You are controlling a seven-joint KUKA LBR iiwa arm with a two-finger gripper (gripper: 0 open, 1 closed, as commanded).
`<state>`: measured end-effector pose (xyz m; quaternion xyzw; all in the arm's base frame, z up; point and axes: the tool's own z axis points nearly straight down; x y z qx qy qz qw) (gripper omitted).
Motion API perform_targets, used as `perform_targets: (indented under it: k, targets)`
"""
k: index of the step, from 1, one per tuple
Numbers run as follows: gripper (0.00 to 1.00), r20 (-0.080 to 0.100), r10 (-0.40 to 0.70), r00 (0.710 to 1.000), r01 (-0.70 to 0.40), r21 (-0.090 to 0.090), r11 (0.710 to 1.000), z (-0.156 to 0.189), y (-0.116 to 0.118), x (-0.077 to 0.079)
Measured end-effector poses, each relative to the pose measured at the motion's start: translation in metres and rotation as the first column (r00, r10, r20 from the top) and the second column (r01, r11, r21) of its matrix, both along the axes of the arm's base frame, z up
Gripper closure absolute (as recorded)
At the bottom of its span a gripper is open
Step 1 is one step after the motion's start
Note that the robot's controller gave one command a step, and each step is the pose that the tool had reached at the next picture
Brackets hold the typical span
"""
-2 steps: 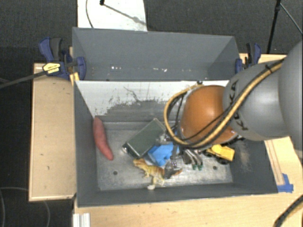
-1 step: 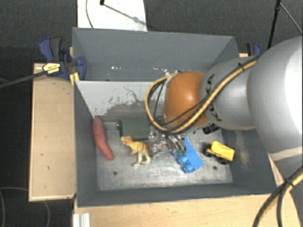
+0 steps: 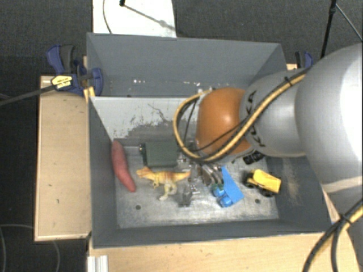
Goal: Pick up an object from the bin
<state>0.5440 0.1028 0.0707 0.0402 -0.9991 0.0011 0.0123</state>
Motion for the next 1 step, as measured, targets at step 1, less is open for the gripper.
perform_targets:
  k: [1]
  targets:
    - [1.00, 0.030, -0.005, 1.000, 0.005, 0.006, 1.000, 0.0029, 0.0007, 0.0071]
